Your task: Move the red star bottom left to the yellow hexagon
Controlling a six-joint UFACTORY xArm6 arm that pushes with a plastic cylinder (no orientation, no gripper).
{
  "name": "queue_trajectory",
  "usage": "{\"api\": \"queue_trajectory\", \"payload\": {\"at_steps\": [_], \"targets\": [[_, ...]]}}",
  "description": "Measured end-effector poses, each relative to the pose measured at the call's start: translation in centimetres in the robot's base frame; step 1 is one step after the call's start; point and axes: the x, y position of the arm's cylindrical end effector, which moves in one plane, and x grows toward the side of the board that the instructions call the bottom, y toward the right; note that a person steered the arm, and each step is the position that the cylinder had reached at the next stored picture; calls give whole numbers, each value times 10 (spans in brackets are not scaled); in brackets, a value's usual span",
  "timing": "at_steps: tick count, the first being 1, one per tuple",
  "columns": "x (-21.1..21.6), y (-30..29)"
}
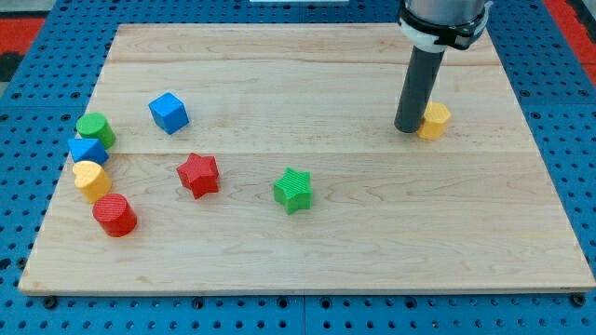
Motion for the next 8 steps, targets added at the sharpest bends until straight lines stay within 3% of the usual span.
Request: {"api": "queue_trajectory", "payload": {"at_steps": [3,4,5,8], "targets": [[23,-18],[42,-64],[42,-73],[65,-29]]}}
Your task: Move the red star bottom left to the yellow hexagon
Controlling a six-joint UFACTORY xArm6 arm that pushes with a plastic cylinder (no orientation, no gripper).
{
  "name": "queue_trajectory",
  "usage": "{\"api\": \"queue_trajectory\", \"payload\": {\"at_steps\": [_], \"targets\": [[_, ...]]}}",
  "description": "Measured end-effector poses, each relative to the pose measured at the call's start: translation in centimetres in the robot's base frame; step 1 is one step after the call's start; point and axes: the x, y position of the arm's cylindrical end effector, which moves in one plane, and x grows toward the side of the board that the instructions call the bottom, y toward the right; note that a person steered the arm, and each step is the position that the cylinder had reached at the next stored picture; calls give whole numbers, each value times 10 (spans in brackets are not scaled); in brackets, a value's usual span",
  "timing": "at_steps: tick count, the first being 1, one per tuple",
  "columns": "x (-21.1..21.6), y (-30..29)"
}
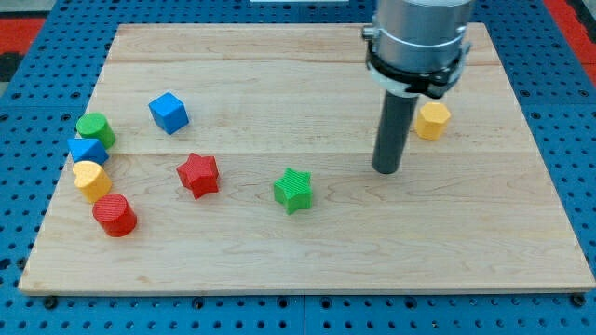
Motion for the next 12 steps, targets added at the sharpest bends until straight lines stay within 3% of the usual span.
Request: {"api": "queue_trajectory", "payload": {"at_steps": [2,4,6,7,8,10,11,12], "targets": [[57,-32],[93,-155],[57,-254],[18,-259],[9,-131],[-18,2],[-18,3],[-17,-74]]}}
